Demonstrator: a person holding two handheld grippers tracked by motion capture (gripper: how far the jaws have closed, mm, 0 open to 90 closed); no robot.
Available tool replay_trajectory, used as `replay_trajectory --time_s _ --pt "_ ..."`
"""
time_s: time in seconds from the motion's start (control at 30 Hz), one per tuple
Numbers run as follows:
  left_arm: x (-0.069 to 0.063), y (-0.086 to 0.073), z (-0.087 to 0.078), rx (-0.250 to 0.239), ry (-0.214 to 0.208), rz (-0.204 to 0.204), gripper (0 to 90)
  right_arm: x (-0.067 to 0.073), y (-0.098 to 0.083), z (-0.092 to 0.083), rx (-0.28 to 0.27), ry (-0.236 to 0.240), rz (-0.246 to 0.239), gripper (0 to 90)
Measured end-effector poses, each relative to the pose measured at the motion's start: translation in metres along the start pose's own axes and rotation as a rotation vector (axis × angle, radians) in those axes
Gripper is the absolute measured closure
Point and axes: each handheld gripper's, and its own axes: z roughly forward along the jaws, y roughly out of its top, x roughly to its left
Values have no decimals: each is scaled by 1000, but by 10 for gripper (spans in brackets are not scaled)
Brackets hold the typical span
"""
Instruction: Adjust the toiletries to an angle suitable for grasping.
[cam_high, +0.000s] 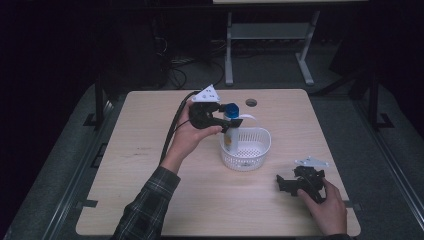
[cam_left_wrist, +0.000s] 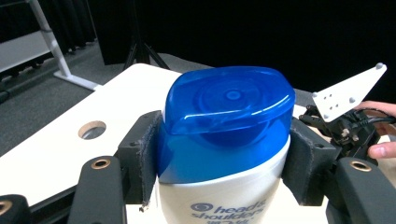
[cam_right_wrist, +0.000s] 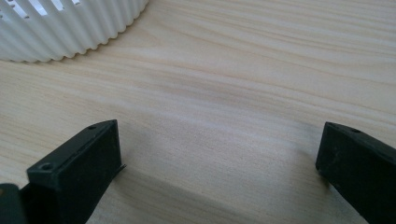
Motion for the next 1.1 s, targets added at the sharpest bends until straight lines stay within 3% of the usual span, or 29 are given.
replay_trajectory --time_s 1.1 --pt "2 -36 20 56 -9 -29 368 0 0 0 0 -1 0 0"
